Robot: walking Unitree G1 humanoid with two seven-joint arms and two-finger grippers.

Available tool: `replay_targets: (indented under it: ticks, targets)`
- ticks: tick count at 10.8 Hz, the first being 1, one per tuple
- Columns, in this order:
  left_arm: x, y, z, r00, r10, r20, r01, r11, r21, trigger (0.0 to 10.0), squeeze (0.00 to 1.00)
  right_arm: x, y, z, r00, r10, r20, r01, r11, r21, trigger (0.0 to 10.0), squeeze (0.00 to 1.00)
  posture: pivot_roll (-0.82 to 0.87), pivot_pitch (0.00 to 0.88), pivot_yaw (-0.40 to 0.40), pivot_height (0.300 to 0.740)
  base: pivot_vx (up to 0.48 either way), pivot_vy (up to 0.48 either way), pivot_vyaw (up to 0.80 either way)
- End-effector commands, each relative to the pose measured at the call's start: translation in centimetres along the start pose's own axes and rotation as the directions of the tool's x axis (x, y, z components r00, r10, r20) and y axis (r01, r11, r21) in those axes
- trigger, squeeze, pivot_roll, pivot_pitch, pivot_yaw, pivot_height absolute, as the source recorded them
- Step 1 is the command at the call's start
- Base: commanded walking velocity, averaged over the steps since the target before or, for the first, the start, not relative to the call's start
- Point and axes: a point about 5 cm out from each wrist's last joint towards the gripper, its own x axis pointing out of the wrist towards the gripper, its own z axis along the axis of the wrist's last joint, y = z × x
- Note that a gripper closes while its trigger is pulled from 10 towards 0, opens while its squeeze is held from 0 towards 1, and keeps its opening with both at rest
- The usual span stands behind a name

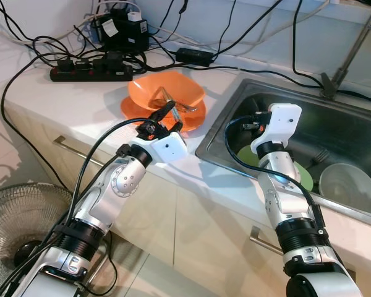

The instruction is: Kitchen organization

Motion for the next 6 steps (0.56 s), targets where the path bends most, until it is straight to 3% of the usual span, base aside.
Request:
replay_targets:
  ticks: [1,6]
  targets:
    - [0.34,0.21,0.23,1.0,0.011,0.004,-0.011,1.0,0.0,0.0,0.0,0.29,-0.07,0.45,1.0,-0.004,0.018,0.004,1.0,0.012,10.0,0.0,0.23,0.009,-0.031,0.74,0.0,0.0,0.0]
    - [0.46,0.3,0.21,1.0,0.01,0.001,-0.01,1.0,0.01,0.0,0.0,0.24,-0.12,0.44,1.0,-0.012,0.018,0.012,1.0,0.013,10.0,0.0,0.23,0.01,-0.025,0.74,0.0,0.0,0.0]
